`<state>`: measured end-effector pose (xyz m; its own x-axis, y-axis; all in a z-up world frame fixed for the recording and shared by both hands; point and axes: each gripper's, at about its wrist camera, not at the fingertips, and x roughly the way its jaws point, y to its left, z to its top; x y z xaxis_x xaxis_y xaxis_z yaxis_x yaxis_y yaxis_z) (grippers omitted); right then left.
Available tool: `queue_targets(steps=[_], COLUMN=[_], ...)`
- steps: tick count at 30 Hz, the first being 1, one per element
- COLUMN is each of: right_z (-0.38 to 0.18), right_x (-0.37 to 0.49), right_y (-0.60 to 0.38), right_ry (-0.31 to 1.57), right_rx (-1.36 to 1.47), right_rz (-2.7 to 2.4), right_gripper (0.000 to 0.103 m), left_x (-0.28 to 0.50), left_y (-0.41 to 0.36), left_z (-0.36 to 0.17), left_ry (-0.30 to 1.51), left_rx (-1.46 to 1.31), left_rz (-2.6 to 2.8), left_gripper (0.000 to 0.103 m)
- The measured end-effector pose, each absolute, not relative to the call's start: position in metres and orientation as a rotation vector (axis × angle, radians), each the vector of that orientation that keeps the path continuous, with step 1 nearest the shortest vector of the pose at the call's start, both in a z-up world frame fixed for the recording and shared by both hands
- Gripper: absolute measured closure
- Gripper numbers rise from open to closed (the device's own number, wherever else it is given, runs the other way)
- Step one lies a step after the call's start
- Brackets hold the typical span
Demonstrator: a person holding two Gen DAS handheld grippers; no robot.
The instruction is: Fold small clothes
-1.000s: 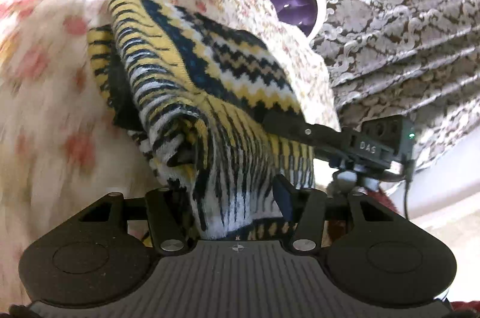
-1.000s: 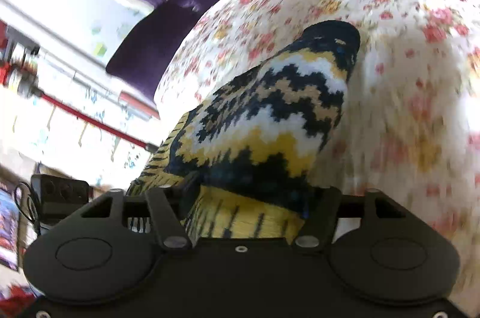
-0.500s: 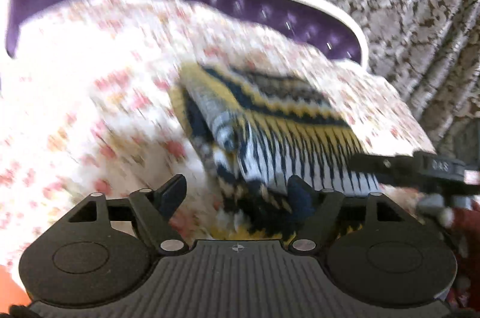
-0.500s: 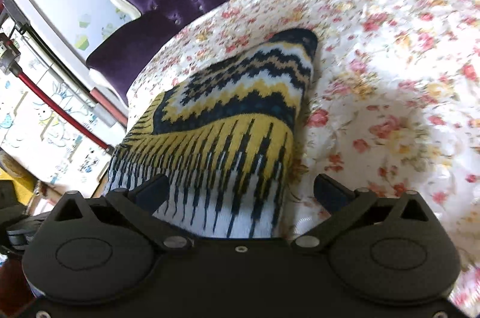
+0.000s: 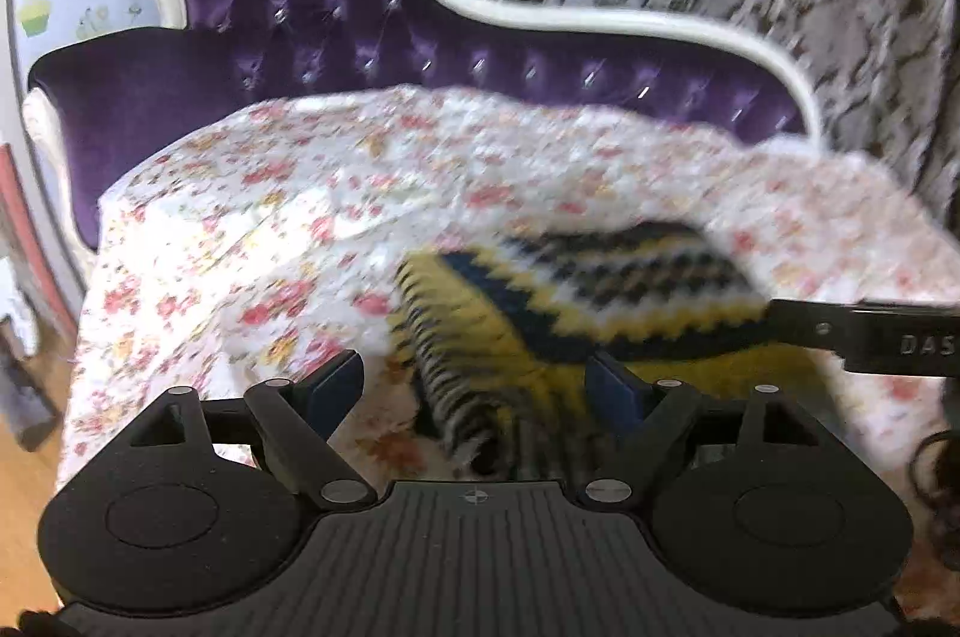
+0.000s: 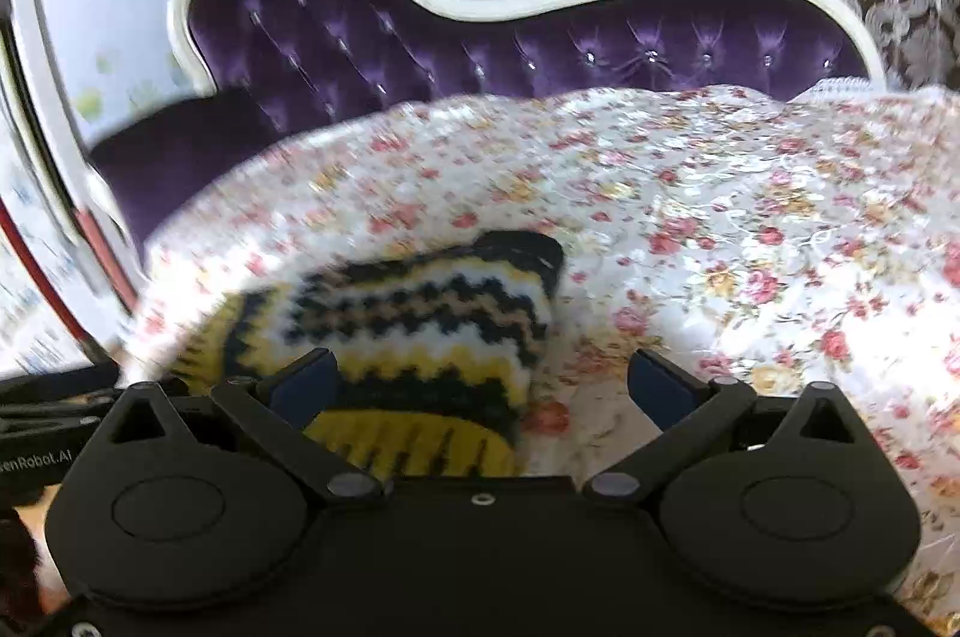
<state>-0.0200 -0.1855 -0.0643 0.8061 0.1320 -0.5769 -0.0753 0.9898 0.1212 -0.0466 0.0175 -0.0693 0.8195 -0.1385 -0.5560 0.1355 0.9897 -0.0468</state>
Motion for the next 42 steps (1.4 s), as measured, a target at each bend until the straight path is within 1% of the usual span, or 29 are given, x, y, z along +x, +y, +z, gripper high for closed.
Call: queue_targets(steps=[2,4,6,9,14,18,22,28,33,42], right_z=[-0.079,-0.090,-0.096,-0.100,-0.097,-0.094,-0.093,-0.091,-0.083,-0.052], right_x=[-0.016,-0.018,-0.024,-0.029,-0.036,-0.043,-0.049,-0.061,-0.078,-0.104], right_y=[-0.180,-0.179,-0.178,-0.177,-0.167,-0.160,-0.163,-0.166,-0.166,-0.176], right_ry=[0.693,0.722,0.725,0.718,0.678,0.660,0.685,0.731,0.711,0.633], right_rx=[0.064,0.059,0.074,0.078,0.017,-0.032,-0.002,0.021,0.014,0.064], right_rz=[0.106,0.112,0.112,0.102,0.079,0.056,0.055,0.100,0.098,0.072], right_gripper=[0.000,0.000,0.000,0.001,0.000,0.000,0.000,0.001,0.001,0.001], left_x=[-0.045,-0.047,-0.049,-0.052,-0.053,-0.059,-0.067,-0.072,-0.080,-0.097], left_y=[0.023,0.029,0.030,0.026,0.017,0.012,0.008,0.007,0.006,0.006], left_z=[-0.081,-0.089,-0.092,-0.094,-0.088,-0.084,-0.080,-0.071,-0.063,-0.047], left_ry=[0.632,0.647,0.649,0.649,0.637,0.624,0.614,0.647,0.663,0.661], left_rx=[-0.020,-0.043,-0.037,-0.019,0.034,0.024,0.036,0.026,0.033,0.020], left_rz=[-0.147,-0.145,-0.135,-0.118,-0.097,-0.055,-0.028,-0.048,-0.044,-0.038], left_gripper=[0.022,0.020,0.016,0.013,0.013,0.014,0.014,0.014,0.014,0.014])
